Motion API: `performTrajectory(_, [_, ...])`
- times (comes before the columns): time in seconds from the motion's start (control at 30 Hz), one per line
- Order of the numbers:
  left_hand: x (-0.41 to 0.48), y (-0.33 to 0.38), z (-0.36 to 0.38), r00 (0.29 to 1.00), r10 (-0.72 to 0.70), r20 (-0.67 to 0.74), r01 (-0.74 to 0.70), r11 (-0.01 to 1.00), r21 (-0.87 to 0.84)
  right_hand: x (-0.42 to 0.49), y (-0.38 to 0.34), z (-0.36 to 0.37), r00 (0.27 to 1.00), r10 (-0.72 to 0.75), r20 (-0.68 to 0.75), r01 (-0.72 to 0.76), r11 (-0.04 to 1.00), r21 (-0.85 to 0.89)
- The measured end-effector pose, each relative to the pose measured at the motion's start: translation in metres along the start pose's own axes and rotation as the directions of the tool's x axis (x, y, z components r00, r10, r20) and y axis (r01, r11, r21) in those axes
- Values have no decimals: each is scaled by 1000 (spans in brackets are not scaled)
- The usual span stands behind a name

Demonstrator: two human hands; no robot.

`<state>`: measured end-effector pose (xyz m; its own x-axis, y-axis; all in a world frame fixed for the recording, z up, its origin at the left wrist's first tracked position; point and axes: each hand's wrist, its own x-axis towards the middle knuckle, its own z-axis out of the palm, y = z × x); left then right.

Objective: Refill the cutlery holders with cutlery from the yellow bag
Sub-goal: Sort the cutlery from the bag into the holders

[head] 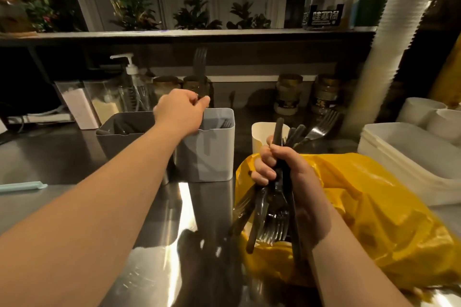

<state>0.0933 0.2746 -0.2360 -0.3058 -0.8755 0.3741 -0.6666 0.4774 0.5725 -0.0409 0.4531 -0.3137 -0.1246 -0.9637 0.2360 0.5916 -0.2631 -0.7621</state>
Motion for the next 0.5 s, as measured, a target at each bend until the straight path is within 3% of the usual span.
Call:
performTrajectory(0.13, [-1,0,15,992,-75,105,20,896,444,-2,1,0,1000,13,-3,-13,999,-50])
performTrajectory(0.27, [-3,-6,16,984,-93,153,17,899,438,-4,0,7,998,7,-62,-10,999,-39])
performTrajectory(0.3, [-7,-8,15,992,-27,121,-22,921,389,-4,1,8,996,7,-89,-10,1000,-26])
performTrajectory(0.37, [-28,-8,11,970,220,-105,-198,962,187,-2,1,10,988,13,-154,-14,1000,-3])
performTrajectory(0.4, [-46,-5,10,935,290,-204,-286,957,52,-1,1,10,981,17,-192,-16,1000,4])
performTrajectory(0.43, [-66,1,10,935,295,-198,-324,937,-133,-1,2,9,974,12,-228,-12,1000,2])
performTrajectory(0.47, [-88,11,9,968,248,-42,-247,904,-349,-1,3,9,964,-4,-265,-3,1000,-24])
performTrajectory(0.5, [-108,22,9,951,202,232,-50,846,-530,0,5,8,948,-32,-316,7,997,-82])
